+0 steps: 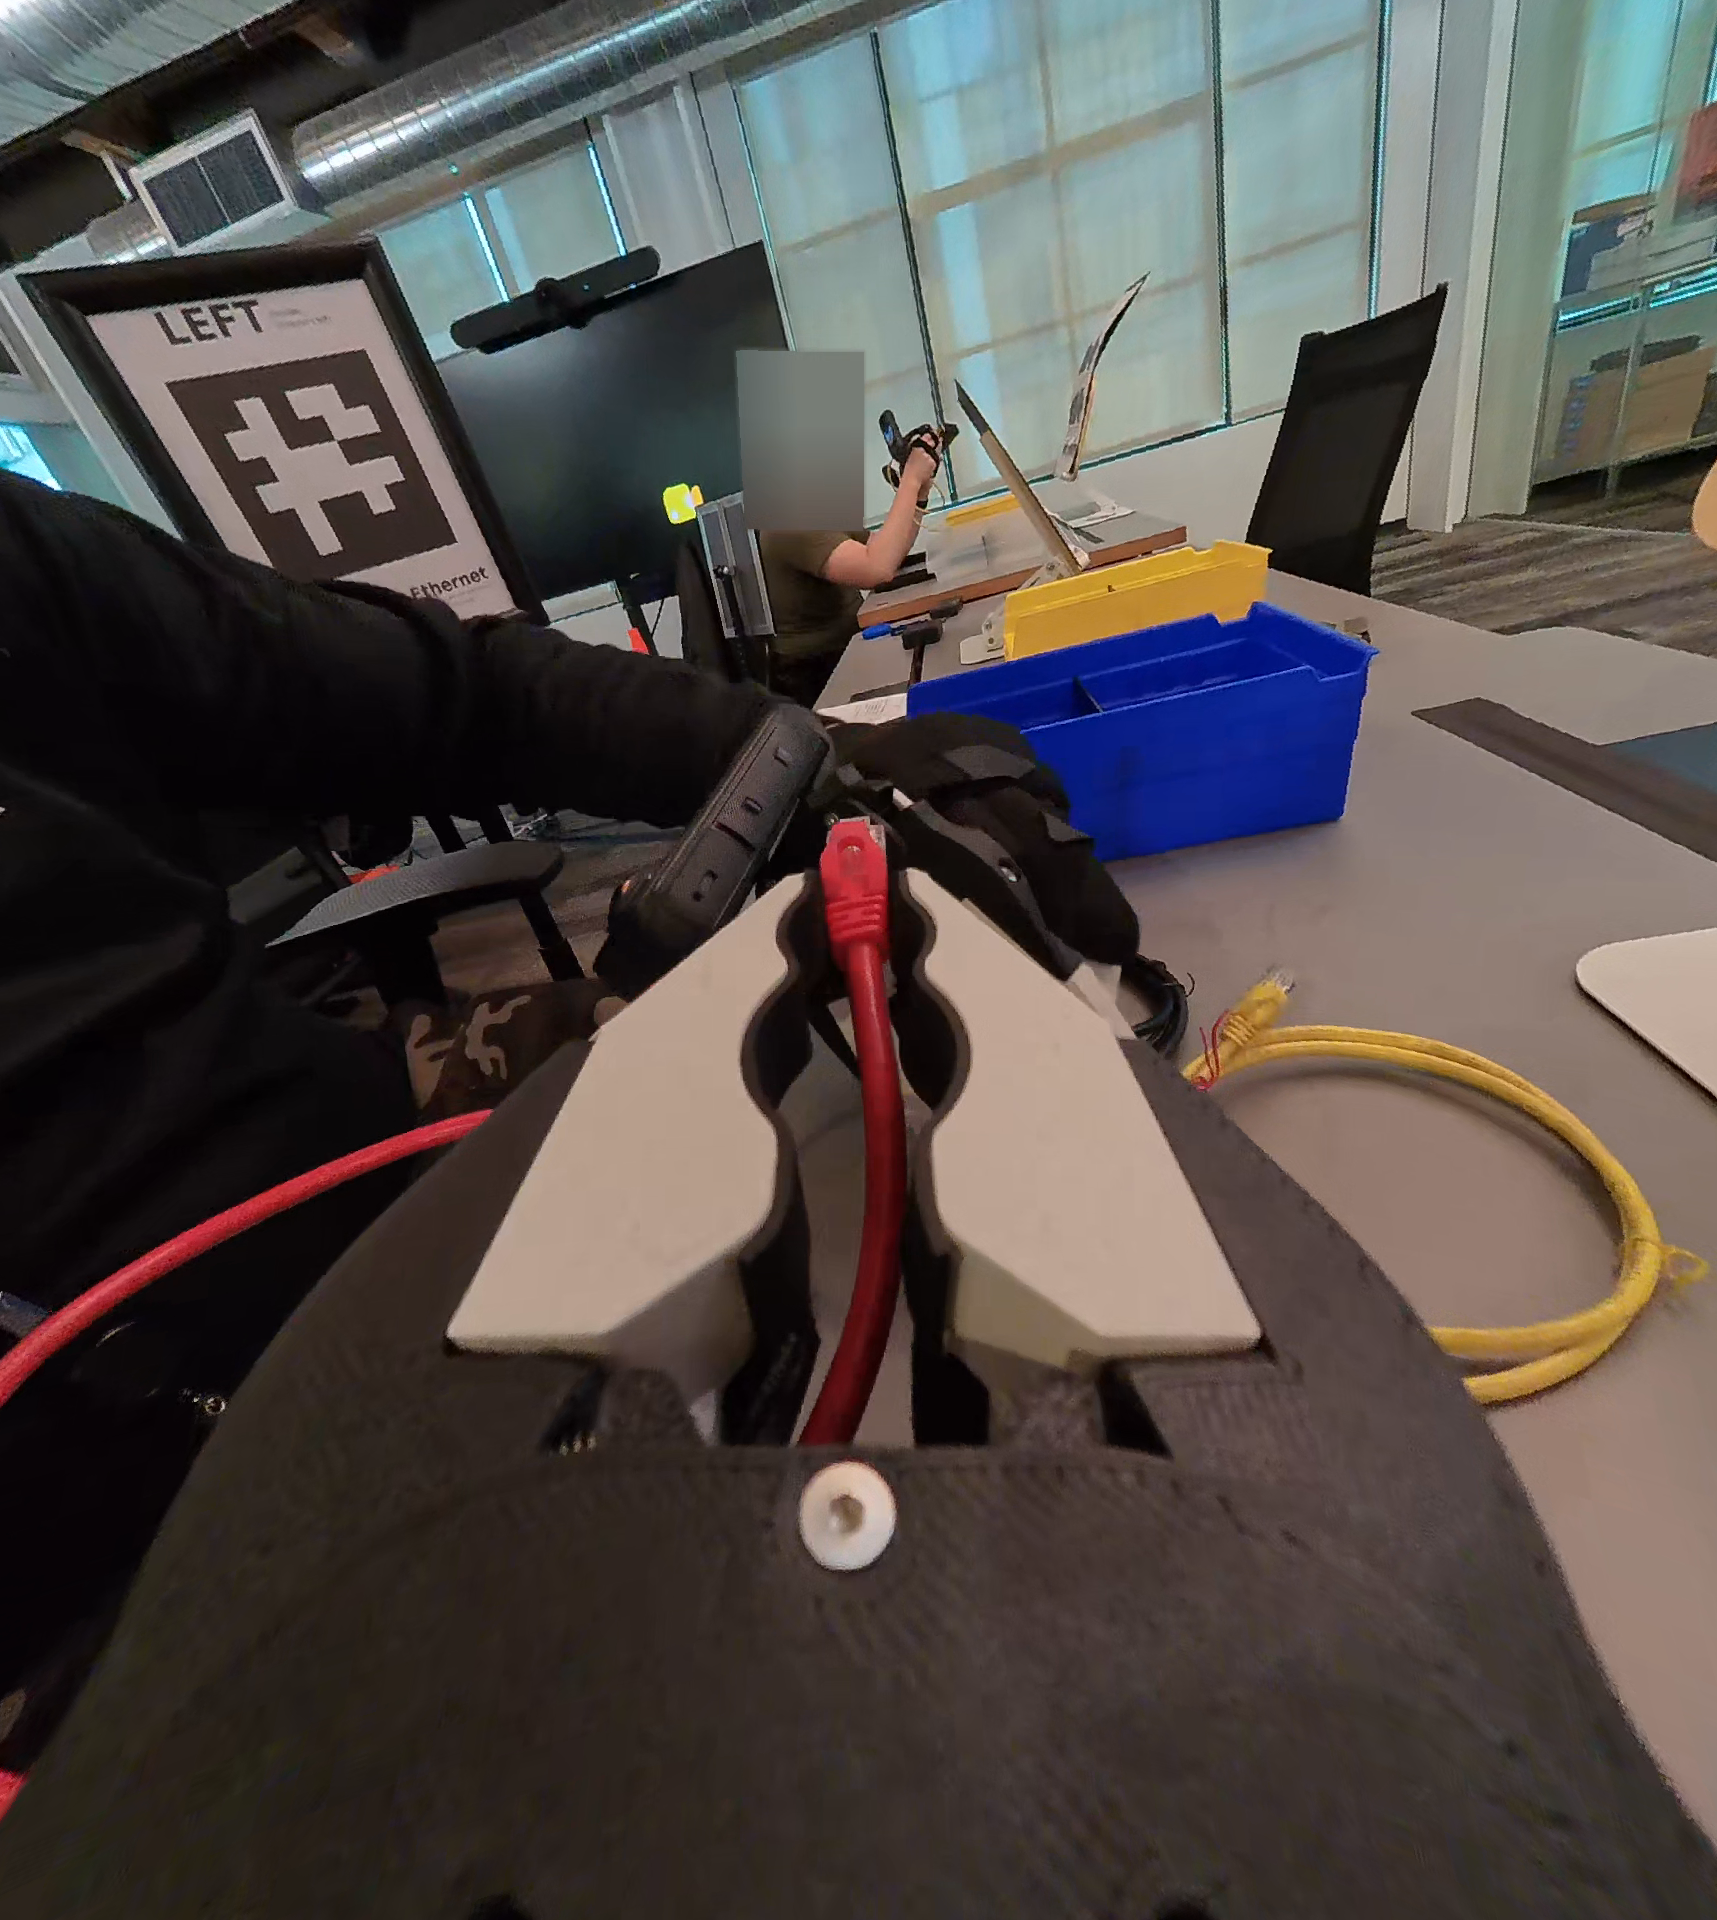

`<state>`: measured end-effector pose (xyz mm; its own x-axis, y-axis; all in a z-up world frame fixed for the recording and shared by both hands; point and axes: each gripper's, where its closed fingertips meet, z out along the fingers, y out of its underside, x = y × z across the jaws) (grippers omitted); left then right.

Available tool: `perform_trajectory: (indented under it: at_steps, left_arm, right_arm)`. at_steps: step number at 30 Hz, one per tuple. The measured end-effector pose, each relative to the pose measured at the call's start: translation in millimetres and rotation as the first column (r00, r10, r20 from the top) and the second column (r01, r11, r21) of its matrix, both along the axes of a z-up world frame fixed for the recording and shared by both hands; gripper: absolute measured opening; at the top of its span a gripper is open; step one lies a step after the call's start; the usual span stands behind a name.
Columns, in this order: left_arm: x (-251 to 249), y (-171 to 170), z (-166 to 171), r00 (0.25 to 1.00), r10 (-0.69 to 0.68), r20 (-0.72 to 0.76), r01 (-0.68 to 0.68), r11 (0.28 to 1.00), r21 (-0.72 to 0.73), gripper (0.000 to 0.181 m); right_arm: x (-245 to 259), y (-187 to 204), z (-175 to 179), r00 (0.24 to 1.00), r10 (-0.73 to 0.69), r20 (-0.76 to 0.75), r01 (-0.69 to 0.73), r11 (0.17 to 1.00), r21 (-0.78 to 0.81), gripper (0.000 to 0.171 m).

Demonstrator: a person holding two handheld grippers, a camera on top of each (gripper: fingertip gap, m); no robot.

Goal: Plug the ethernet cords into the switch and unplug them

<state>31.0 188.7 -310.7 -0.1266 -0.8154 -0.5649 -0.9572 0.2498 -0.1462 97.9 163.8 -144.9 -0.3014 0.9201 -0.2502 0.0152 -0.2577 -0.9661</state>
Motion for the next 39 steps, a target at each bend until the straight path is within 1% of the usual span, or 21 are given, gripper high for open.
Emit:
perform_trajectory:
  at_steps: [1,5,7,9,11,12,13,15,17,19,21,24,26,28,34,37,39]
  left_arm:
    - [2,2,-1,1.000,-0.001,-0.004,0.001,1.000,-0.024,0.075]
    - [8,-2,-8,0.998,-0.049,-0.046,0.040,0.984,-0.175,0.065]
    - [13,-4,-11,0.997,-0.059,-0.058,0.043,0.968,-0.246,0.068]
    - [16,-2,-13,0.996,-0.047,-0.073,0.023,0.954,-0.298,0.076]
    - [16,-2,-16,0.996,-0.039,-0.085,0.006,0.934,-0.356,0.078]
    - [16,-4,-17,0.996,-0.039,-0.085,0.003,0.921,-0.391,0.073]
    - [16,-7,-19,0.996,-0.032,-0.083,-0.006,0.904,-0.427,0.067]
    - [16,-7,-19,0.997,-0.020,-0.081,-0.018,0.900,-0.436,0.067]
    - [17,-5,-20,0.996,0.051,-0.067,-0.076,0.889,-0.451,0.066]
    - [16,-5,-18,0.994,0.099,-0.033,-0.103,0.873,-0.476,0.066]
    - [16,-2,-12,0.983,0.180,0.013,-0.149,0.847,-0.510,0.066]
    - [15,-1,1,0.965,0.254,0.064,-0.176,0.811,-0.558,0.066]
    - [13,-2,11,0.955,0.287,0.081,-0.185,0.784,-0.593,0.066]
    - [13,-4,22,0.942,0.317,0.109,-0.183,0.760,-0.623,0.065]
    - [14,-11,53,0.925,0.354,0.141,-0.174,0.721,-0.671,0.065]
    - [16,-16,64,0.921,0.363,0.140,-0.170,0.700,-0.694,0.065]
    - [18,-18,67,0.923,0.361,0.134,-0.170,0.694,-0.700,0.065]
  right_arm:
    - [0,0,0,1.000,0.000,0.001,0.000,1.000,0.002,0.010]
    - [0,1,-1,1.000,0.000,0.001,0.000,1.000,0.005,0.010]
    - [1,2,-2,1.000,-0.002,0.002,0.002,1.000,0.003,0.010]
    - [1,3,-2,1.000,-0.004,0.004,0.004,1.000,0.005,0.010]
    - [1,3,-2,1.000,-0.004,0.001,0.004,1.000,0.008,0.010]
    - [2,3,-1,1.000,-0.005,-0.001,0.005,1.000,0.009,0.010]
    - [3,3,-1,1.000,-0.005,-0.002,0.005,1.000,0.012,0.010]
    - [4,3,1,1.000,-0.007,-0.005,0.007,1.000,0.019,0.010]
    - [7,4,4,1.000,-0.012,-0.013,0.012,1.000,0.025,0.010]
    - [10,5,5,1.000,-0.019,-0.010,0.020,0.999,0.041,0.010]
    - [11,7,4,0.999,-0.032,0.000,0.032,0.998,0.056,0.010]
    - [11,12,-2,0.998,-0.060,0.029,0.058,0.995,0.076,0.010]
    - [10,14,-3,0.997,-0.073,0.025,0.071,0.994,0.084,0.010]
    - [7,15,-9,0.993,-0.098,0.061,0.090,0.988,0.123,0.010]
    - [-6,14,-35,0.973,-0.146,0.180,0.105,0.970,0.219,0.010]
    - [-12,14,-48,0.955,-0.176,0.240,0.104,0.953,0.283,0.010]
    - [-15,12,-51,0.950,-0.186,0.250,0.104,0.945,0.309,0.010]
